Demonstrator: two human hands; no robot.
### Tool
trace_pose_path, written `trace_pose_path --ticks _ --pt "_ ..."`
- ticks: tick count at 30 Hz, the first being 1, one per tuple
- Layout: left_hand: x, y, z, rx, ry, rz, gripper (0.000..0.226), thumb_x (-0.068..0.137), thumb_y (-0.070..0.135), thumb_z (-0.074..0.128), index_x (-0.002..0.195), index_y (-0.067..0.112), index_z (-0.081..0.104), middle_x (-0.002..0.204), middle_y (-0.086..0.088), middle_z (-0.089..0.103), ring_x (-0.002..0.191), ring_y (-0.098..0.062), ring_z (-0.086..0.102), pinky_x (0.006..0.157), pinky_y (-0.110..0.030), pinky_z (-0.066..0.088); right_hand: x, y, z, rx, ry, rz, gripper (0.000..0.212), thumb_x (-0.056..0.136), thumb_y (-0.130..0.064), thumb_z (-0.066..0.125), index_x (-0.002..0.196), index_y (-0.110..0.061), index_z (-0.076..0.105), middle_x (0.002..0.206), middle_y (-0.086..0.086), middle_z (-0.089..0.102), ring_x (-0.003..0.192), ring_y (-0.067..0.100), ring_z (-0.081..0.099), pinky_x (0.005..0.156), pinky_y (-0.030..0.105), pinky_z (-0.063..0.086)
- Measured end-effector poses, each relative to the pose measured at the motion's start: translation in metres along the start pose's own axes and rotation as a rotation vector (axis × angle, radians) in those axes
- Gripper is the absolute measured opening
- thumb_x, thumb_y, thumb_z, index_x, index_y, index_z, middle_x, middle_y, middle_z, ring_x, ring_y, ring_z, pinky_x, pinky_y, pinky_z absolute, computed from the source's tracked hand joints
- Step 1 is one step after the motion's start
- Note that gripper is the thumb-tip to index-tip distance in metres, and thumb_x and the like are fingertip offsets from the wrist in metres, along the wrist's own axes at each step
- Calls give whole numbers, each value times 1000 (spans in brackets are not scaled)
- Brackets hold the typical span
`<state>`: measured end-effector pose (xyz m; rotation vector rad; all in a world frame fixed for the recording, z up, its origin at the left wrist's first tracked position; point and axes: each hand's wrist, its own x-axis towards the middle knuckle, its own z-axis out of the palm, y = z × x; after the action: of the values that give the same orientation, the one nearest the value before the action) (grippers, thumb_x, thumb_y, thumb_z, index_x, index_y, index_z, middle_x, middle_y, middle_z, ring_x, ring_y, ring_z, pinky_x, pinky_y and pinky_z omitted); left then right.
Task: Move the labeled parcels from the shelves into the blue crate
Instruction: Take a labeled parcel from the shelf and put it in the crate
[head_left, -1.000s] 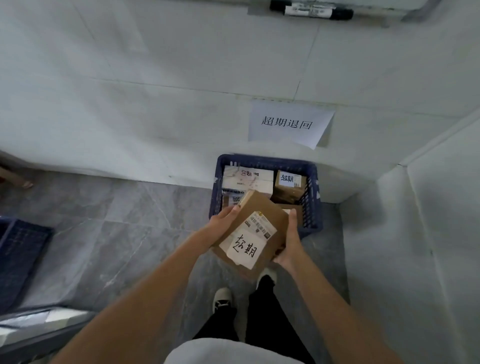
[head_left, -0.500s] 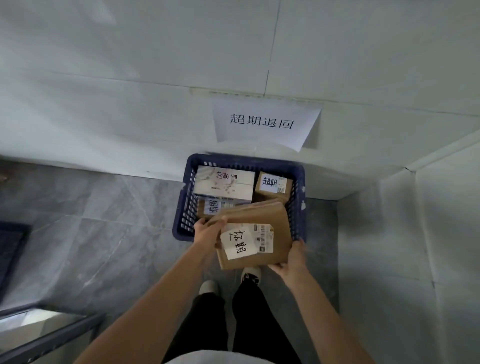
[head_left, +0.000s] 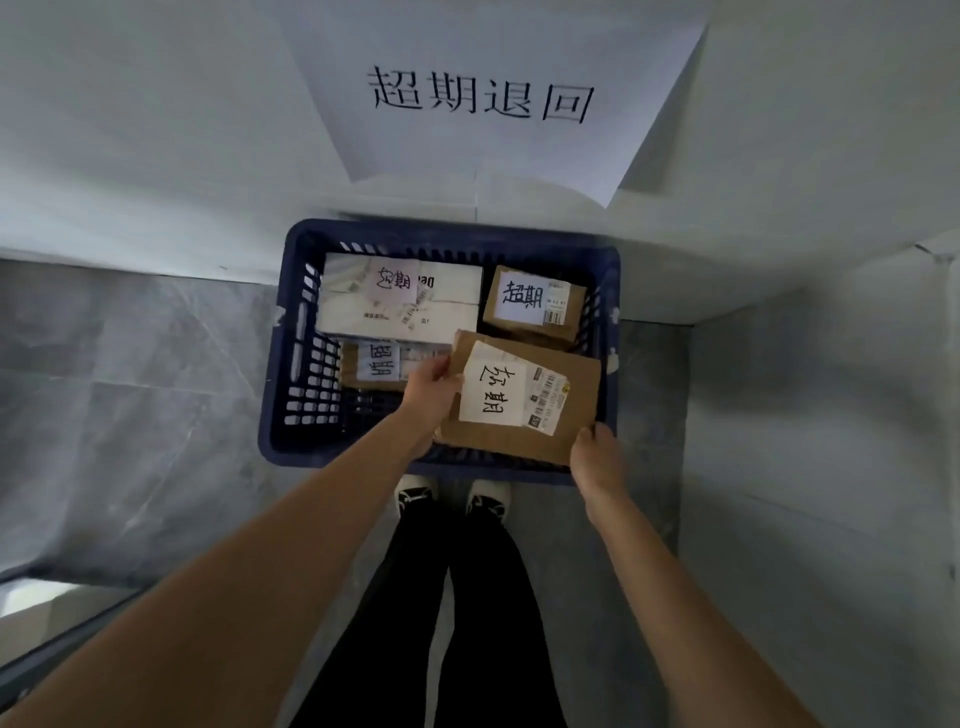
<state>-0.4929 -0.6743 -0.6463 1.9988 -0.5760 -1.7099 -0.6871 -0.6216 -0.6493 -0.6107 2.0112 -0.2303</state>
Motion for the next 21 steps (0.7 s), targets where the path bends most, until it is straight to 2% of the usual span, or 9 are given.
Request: trace_pose_path --ticks 4,9,11,13,16,18,21 --pt "29 -24 4 15 -11 -55 35 92 -1 51 125 9 59 118 -9 68 102 -28 67 85 -47 57 29 9 12 -28 -21 -33 43 93 2 33 131 -10 48 122 13 60 109 29 57 93 41 49" --pt "49 -31 21 -8 17 -65 44 92 -14 41 128 7 53 118 -3 65 100 -23 64 80 -39 57 54 12 17 -75 50 -178 47 96 3 37 142 -8 37 122 7 59 109 24 58 90 32 47" --pt "56 -35 25 -41 47 -80 44 94 -12 41 133 7 47 120 -5 62 98 -23 62 75 -37 55 54 13 16 -186 79 -300 53 96 3 41 146 -9 30 123 7 56 111 23 56 91 32 46" --pt "59 -38 27 -50 54 -87 45 94 -11 41 134 8 44 120 -5 60 96 -22 61 74 -36 54 54 18 20 -353 95 -406 60 95 2 44 150 -11 23 136 11 49 123 26 51 99 39 47" --pt "62 -43 25 -34 49 -87 47 92 -13 42 134 9 43 130 -7 58 114 -27 57 90 -41 52 56 30 30 -560 80 -445 75 93 5 46 155 -10 7 156 14 22 141 28 31 110 42 38" --pt "64 -45 23 -7 40 -80 47 92 -13 42 134 10 44 131 -6 58 116 -25 56 96 -44 50 55 34 34 -613 94 -443 78 93 6 45 155 -9 1 160 14 10 146 28 21 114 41 33" --pt "68 -49 19 21 16 -71 47 93 -13 41 134 11 44 132 -7 58 120 -26 55 100 -48 48 52 34 36 -603 134 -509 74 91 9 46 154 -4 10 162 11 8 148 26 15 118 40 28"
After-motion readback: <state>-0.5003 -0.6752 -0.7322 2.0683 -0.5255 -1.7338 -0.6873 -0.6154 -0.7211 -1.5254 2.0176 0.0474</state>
